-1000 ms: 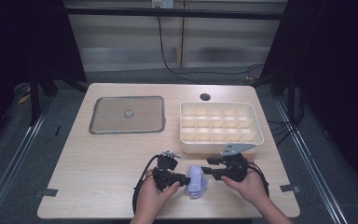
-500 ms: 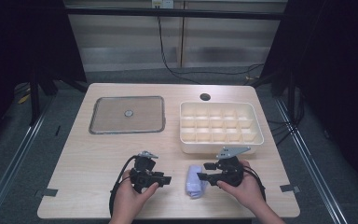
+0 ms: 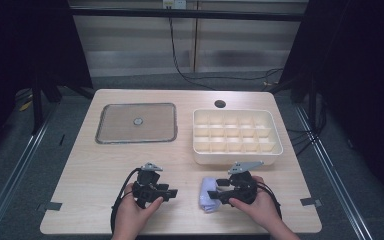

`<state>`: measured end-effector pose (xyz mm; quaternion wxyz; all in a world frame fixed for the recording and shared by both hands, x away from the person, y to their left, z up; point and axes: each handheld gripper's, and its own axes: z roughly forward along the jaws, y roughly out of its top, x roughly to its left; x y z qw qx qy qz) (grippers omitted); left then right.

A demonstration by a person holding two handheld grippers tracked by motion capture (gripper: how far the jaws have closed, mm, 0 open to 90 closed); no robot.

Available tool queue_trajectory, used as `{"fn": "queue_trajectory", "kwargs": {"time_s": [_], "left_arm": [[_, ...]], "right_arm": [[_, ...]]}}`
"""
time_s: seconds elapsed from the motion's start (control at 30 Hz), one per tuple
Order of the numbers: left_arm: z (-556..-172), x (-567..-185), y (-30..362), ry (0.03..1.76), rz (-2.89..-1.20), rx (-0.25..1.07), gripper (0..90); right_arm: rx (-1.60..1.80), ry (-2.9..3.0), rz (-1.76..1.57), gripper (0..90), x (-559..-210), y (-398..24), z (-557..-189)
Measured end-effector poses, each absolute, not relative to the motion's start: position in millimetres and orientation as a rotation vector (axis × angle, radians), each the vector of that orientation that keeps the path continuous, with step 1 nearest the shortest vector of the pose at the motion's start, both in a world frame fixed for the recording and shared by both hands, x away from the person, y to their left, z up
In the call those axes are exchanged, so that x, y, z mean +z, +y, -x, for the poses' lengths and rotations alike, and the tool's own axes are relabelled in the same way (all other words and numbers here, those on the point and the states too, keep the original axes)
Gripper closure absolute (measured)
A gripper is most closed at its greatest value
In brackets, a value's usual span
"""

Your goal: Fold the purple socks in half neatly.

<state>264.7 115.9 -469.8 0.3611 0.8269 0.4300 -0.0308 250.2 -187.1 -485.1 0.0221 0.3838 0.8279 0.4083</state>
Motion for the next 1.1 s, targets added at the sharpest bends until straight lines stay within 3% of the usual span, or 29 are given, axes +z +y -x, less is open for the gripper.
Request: {"fn": "queue_trajectory", "kwargs": {"time_s": [0.57, 1.1], "left_arm": [[-268.8, -475.3, 132.3, 1.042, -2.151, 0.063, 43.0], [-273.1, -495.1, 168.9, 1.043, -2.147, 0.312, 31.3]], "right_arm": [[1.269, 2.567, -1.192, 39.4, -481.1, -192.7, -253.0], [1.218, 2.614, -1.19, 37.7, -492.1, -188.0, -251.9]]}}
